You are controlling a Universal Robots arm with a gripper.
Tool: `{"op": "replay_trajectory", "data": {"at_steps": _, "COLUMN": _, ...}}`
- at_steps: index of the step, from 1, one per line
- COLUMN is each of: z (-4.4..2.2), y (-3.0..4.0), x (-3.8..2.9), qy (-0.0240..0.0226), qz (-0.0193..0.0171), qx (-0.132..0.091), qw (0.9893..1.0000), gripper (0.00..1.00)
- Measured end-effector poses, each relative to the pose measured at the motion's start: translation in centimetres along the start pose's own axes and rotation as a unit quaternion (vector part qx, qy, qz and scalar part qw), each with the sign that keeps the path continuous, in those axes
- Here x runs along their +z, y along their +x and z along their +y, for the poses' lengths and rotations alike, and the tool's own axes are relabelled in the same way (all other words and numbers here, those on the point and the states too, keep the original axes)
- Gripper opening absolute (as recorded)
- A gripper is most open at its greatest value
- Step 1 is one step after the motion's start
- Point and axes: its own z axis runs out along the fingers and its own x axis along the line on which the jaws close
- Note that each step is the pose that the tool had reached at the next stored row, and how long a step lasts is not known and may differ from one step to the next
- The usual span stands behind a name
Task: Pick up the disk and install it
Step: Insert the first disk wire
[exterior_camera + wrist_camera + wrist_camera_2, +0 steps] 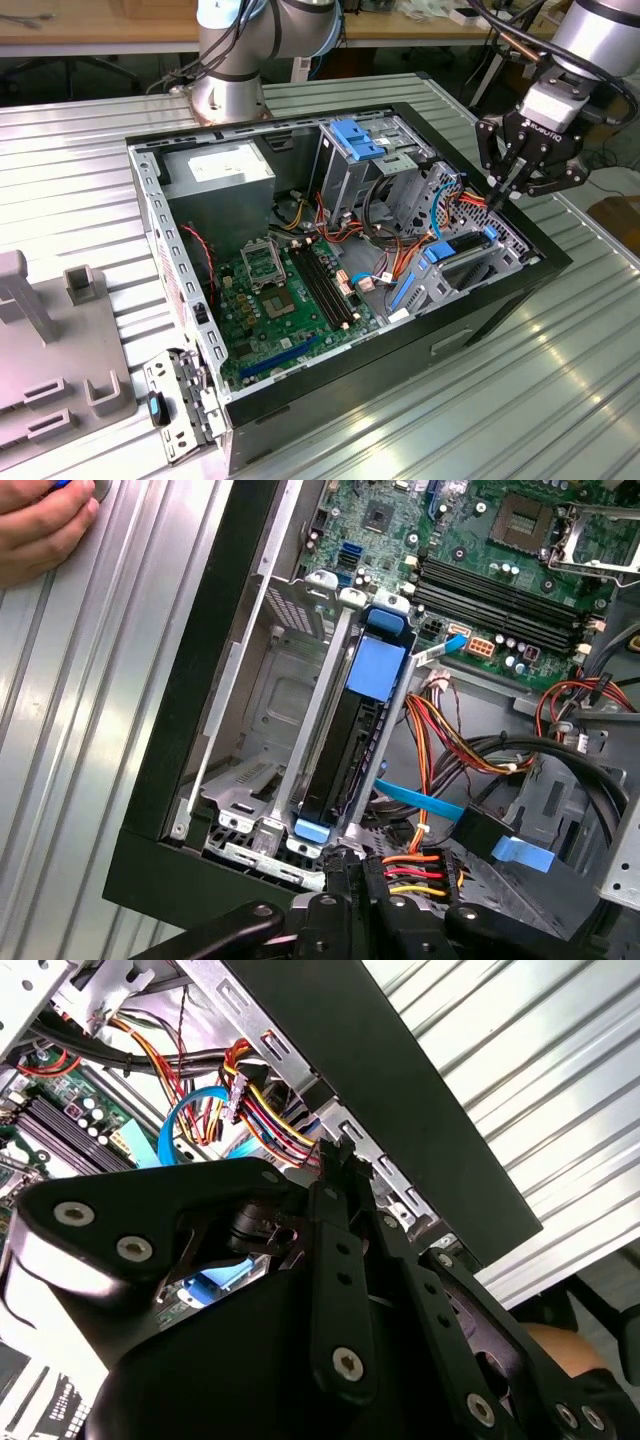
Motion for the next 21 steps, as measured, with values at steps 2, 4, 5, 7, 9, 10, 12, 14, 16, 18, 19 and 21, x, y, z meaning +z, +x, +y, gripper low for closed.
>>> {"op": "replay_trajectory", "data": {"at_steps": 2, "z": 0.00, "y": 0.00, "x": 0.01, "qy": 0.0000, "qz": -0.0001, "qx": 0.000, "qw": 1.0000, "gripper": 0.17}}
{"op": "replay_trajectory", "data": {"at_steps": 4, "z": 0.01, "y": -0.01, "x": 0.00, "qy": 0.0000, "qz": 0.0000, "qx": 0.000, "qw": 1.0000, "gripper": 0.17}}
{"op": "replay_trajectory", "data": {"at_steps": 5, "z": 0.00, "y": -0.01, "x": 0.00, "qy": 0.0000, "qz": 0.0000, "qx": 0.000, "qw": 1.0000, "gripper": 0.17}}
{"op": "replay_trajectory", "data": {"at_steps": 7, "z": 0.00, "y": -0.01, "x": 0.00, "qy": 0.0000, "qz": 0.0000, "qx": 0.000, "qw": 1.0000, "gripper": 0.17}}
{"op": "replay_trajectory", "data": {"at_steps": 9, "z": 0.00, "y": -0.01, "x": 0.00, "qy": 0.0000, "qz": 0.0000, "qx": 0.000, "qw": 1.0000, "gripper": 0.17}}
{"op": "replay_trajectory", "data": {"at_steps": 10, "z": 0.01, "y": -0.01, "x": 0.00, "qy": 0.0000, "qz": 0.0000, "qx": 0.001, "qw": 1.0000, "gripper": 0.17}}
{"op": "replay_trajectory", "data": {"at_steps": 12, "z": 0.01, "y": -0.01, "x": 0.00, "qy": 0.0000, "qz": 0.0000, "qx": 0.001, "qw": 1.0000, "gripper": 0.17}}
{"op": "replay_trajectory", "data": {"at_steps": 14, "z": 0.00, "y": -0.01, "x": 0.00, "qy": 0.0000, "qz": 0.0000, "qx": 0.001, "qw": 1.0000, "gripper": 0.17}}
{"op": "replay_trajectory", "data": {"at_steps": 16, "z": 0.01, "y": 0.00, "x": 0.00, "qy": -0.0003, "qz": 0.0001, "qx": 0.004, "qw": 1.0000, "gripper": 0.17}}
{"op": "replay_trajectory", "data": {"at_steps": 18, "z": 0.00, "y": -0.02, "x": 0.01, "qy": -0.0009, "qz": 0.0002, "qx": 0.015, "qw": 0.9999, "gripper": 0.17}}
{"op": "replay_trajectory", "data": {"at_steps": 19, "z": 0.00, "y": -0.02, "x": 0.00, "qy": -0.0013, "qz": 0.0004, "qx": 0.021, "qw": 0.9998, "gripper": 0.17}}
{"op": "replay_trajectory", "data": {"at_steps": 21, "z": 0.00, "y": -0.02, "x": 0.00, "qy": -0.0021, "qz": 0.0007, "qx": 0.034, "qw": 0.9994, "gripper": 0.17}}
